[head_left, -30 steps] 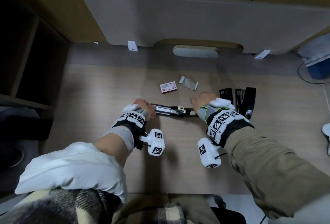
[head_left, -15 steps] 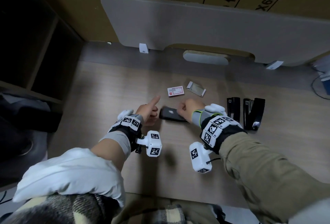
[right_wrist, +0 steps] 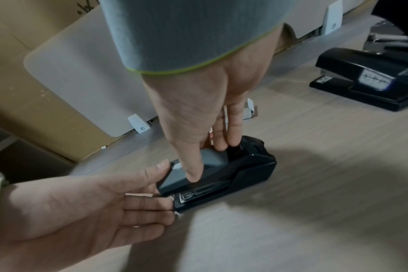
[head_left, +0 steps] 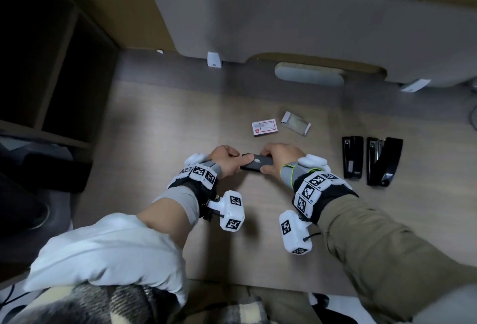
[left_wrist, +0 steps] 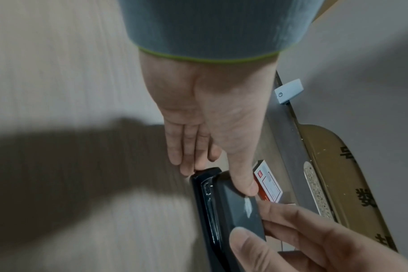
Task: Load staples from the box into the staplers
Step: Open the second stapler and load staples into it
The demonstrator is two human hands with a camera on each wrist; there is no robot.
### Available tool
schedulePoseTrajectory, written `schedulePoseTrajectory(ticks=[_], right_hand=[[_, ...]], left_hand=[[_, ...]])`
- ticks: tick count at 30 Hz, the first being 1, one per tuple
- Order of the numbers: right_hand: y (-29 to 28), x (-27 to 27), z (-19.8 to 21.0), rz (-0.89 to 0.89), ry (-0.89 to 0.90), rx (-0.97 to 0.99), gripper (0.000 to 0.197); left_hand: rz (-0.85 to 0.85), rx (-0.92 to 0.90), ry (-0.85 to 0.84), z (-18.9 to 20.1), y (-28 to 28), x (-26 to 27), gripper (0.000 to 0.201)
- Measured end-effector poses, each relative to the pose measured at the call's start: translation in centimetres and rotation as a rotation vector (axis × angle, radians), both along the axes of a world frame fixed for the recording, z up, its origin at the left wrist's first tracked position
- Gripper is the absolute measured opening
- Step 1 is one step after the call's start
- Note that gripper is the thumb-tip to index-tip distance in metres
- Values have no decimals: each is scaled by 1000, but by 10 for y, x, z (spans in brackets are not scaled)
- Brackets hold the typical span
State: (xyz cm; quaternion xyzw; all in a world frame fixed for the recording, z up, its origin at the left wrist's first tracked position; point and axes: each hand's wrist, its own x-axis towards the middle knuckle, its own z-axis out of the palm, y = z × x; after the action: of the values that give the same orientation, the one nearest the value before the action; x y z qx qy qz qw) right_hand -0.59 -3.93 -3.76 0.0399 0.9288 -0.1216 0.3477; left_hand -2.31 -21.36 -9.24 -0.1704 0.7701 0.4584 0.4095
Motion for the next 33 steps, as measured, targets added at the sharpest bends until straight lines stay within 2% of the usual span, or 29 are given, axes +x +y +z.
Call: schedulePoseTrajectory(ticks=[3, 6, 10, 13, 21, 26, 30, 33], right_hand=[[-6, 3, 7, 31, 8, 72, 44], [-7, 4, 18, -34, 28, 158, 38], [2, 21, 23, -155, -9, 193, 33], [23, 35, 32, -276, -32, 182, 27], [102, 47, 58, -512, 57, 148, 36], [180, 46, 80, -656, 197, 95, 39], [233, 46, 86, -730, 243, 56, 52], [279, 53, 79, -778, 224, 92, 53]], left_hand=[[-46, 34, -20, 5, -2, -3, 71], [-56, 63, -25, 13, 1, -5, 53], [44, 88, -57, 21, 17, -13, 59], [31, 92, -69, 30, 38, -15, 60], [-83, 105, -27, 48, 115, -10, 35], [-87, 48, 18, 61, 199, -1, 20], [-162, -78, 27, 51, 255, 0, 35], [-237, -156, 53, 35, 292, 7, 38]])
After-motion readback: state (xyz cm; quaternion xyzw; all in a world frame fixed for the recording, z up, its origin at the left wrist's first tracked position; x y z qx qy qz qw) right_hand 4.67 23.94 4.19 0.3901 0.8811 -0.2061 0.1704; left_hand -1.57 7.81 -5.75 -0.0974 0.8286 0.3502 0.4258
